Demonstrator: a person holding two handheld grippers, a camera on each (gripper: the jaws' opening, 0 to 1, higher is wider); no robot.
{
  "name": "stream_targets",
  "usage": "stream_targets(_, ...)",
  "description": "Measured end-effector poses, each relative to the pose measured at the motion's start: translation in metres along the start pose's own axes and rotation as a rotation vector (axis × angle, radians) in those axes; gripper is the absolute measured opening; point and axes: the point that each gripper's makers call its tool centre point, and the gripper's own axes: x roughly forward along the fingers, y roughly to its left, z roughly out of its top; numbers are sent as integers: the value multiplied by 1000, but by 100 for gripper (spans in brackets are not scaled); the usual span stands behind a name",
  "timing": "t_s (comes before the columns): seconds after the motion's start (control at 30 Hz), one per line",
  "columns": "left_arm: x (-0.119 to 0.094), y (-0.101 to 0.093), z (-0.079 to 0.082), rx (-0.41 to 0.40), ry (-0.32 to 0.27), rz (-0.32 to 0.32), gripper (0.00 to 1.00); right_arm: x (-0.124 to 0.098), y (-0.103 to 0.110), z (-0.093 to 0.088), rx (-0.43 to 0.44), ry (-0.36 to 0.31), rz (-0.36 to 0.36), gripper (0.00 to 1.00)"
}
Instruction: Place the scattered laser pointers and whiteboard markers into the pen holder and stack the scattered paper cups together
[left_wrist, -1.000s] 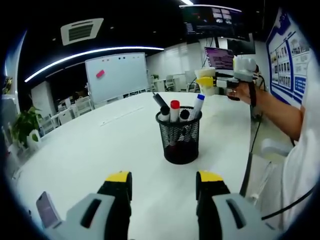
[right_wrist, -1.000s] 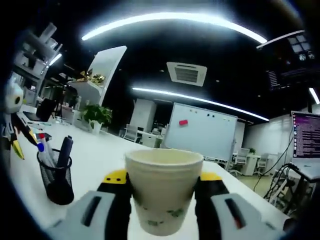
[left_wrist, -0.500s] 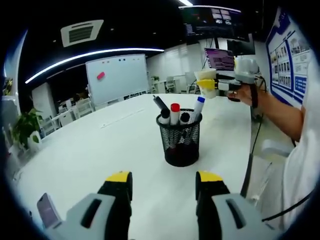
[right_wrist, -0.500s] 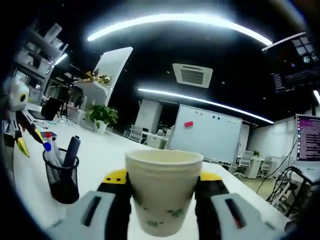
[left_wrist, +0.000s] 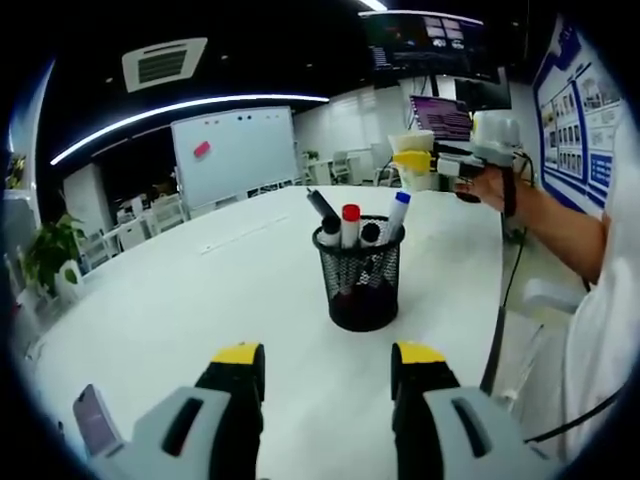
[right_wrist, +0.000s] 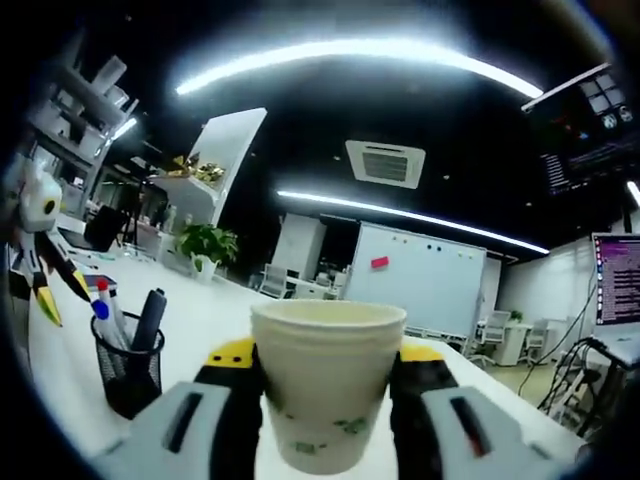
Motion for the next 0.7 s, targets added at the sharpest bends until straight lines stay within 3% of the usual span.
stream_targets(0.37, 3, -4, 1, 5, 5, -6, 52, -2, -5, -2, 57, 25, -11, 50)
stream_targets(0.7, 3, -6, -1, 4, 12, -5, 52, -4, 9, 9, 80, -22, 27, 50)
